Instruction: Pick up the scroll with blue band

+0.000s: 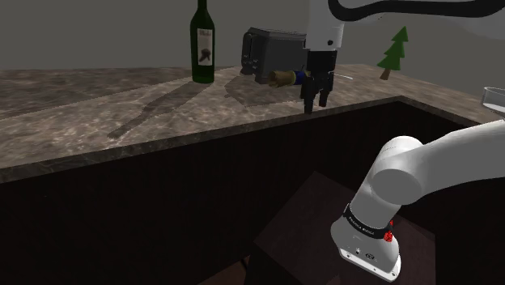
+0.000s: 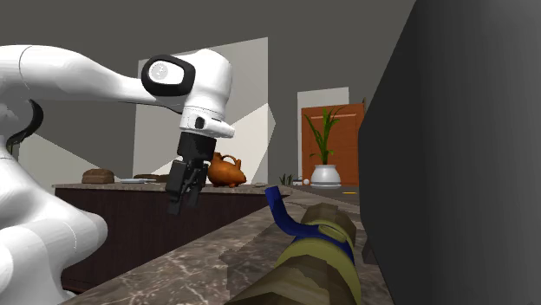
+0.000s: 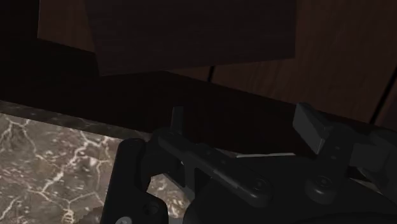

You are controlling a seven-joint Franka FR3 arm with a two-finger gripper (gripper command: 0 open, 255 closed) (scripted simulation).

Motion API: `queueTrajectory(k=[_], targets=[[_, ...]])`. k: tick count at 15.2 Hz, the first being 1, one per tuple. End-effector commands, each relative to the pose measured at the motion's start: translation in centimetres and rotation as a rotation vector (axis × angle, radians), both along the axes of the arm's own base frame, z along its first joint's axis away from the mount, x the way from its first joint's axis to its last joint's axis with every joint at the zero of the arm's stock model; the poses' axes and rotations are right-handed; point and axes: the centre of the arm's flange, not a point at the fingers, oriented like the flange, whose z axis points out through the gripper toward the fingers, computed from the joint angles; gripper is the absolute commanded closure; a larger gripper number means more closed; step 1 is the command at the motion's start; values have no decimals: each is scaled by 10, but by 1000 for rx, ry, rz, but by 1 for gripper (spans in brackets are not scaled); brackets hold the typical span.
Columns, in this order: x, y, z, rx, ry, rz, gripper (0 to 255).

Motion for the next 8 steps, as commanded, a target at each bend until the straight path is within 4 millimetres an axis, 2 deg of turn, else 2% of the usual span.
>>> queueTrajectory(k=[1,8], targets=[[0,0,0,0,0,0,0],[47,-71,26,-7,-36,-43,0]])
